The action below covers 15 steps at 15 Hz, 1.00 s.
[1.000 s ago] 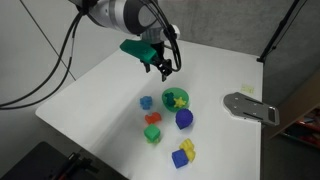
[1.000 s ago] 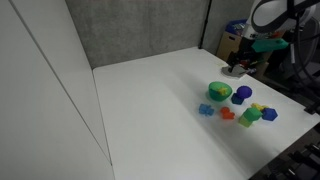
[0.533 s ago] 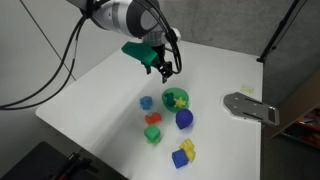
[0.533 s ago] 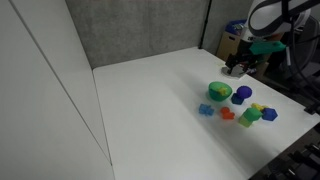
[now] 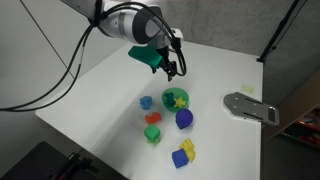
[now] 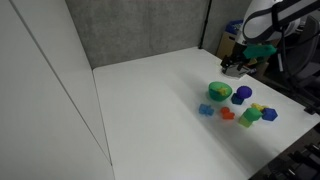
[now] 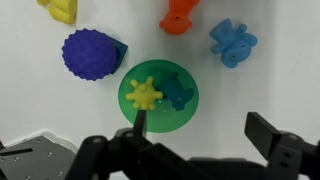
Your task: Move the green bowl forward, then remove the yellow doll from the bowl
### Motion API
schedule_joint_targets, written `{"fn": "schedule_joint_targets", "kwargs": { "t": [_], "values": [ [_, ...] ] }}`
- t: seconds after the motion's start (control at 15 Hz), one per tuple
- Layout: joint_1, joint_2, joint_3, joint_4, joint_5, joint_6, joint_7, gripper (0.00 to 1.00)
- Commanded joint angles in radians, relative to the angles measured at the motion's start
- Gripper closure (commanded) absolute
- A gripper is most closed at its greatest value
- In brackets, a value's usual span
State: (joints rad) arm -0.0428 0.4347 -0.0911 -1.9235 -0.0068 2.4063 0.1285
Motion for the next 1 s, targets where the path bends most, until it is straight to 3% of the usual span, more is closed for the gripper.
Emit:
{"fn": "schedule_joint_targets", "kwargs": {
  "t": [0.0,0.47,0.93],
  "values": [
    [-0.005,0.117,-0.001,0.097,-0.021,0.037,-0.026,0.00],
    [0.007,0.325,0.006,0.227,-0.076,0.069,-0.101,0.00],
    [0.003,0.455,0.025,0.311,-0.085,0.061,-0.183,0.00]
  ]
}}
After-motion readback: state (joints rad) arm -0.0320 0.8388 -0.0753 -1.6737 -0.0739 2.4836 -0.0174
